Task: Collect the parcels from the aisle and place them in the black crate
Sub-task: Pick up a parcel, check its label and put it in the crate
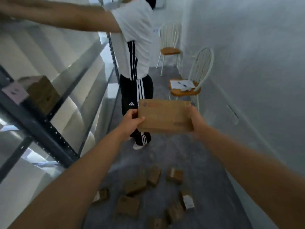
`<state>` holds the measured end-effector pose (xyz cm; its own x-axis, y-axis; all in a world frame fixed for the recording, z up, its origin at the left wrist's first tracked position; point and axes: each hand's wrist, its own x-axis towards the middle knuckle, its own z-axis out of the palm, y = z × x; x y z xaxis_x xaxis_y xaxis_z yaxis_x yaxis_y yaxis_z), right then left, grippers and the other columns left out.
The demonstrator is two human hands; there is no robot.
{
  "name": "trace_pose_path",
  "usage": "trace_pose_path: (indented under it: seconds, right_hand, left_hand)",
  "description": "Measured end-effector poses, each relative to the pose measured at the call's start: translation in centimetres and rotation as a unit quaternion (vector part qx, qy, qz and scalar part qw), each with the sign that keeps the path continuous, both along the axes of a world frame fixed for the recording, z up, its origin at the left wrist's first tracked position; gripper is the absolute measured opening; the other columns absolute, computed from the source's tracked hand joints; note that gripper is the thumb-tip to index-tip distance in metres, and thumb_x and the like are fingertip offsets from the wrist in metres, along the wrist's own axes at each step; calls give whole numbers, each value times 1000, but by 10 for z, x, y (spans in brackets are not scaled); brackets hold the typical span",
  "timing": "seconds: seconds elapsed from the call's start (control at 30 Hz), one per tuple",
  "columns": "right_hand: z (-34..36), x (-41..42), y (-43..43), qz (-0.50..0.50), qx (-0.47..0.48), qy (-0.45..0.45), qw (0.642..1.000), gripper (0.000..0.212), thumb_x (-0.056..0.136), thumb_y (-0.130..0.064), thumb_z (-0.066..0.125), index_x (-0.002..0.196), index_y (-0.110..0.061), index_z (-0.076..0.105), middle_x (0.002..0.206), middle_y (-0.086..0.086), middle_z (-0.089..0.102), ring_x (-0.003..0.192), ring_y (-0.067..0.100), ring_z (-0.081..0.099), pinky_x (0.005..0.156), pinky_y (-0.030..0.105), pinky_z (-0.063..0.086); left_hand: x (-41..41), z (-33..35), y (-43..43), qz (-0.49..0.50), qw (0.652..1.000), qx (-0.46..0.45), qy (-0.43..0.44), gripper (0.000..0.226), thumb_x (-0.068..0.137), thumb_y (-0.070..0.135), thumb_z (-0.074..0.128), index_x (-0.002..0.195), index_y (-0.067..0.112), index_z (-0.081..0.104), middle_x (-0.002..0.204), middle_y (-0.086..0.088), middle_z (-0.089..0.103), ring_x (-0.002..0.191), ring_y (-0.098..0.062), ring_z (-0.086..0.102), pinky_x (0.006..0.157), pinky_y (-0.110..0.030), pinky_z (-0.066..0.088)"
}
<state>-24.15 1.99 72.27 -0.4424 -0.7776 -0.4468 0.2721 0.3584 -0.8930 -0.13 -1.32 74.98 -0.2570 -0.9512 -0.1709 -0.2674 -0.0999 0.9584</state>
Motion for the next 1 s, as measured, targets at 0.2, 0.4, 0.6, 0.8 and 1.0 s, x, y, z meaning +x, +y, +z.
trace_pose_path:
  seconds: [0.2,0.4,0.6,0.8,1.0]
  right_hand:
    - [93,3,23,-45,-89,10,995,92,54,-75,49,133,-28,48,123,3,57,108,27,54,100,49,43]
    - [121,13,39,-9,-160,32,987,31,82,-42,60,104,-21,54,109,6,60,99,25,57,88,43,50]
    - [128,15,43,18,-237,36,971,53,73,-22,67,124,-14,51,117,9,63,99,25,63,84,43,55]
    - [141,24,49,53,-242,-2,969,47,89,-15,57,131,-27,41,109,3,65,93,21,65,85,47,55]
    - [150,21,53,108,-246,27,963,61,84,-37,62,138,-36,33,123,2,60,111,21,58,92,47,51]
  left_hand:
    - [-1,67,13,8,998,-28,56,19,84,2,57,90,15,44,100,-9,51,95,-22,53,76,-35,48]
    - [3,96,25,60,988,-43,138,69,71,61,69,117,14,46,116,-6,59,106,-22,61,95,-44,50]
    - [2,119,40,16,989,-95,108,47,82,25,65,127,15,54,121,-5,64,107,-18,61,91,-31,49]
    - [8,140,58,11,980,-114,161,35,94,13,52,127,23,50,117,1,63,93,-5,58,83,-26,43]
    - [23,152,52,44,975,-125,181,23,94,16,54,115,25,57,91,6,71,93,-19,62,87,-40,45]
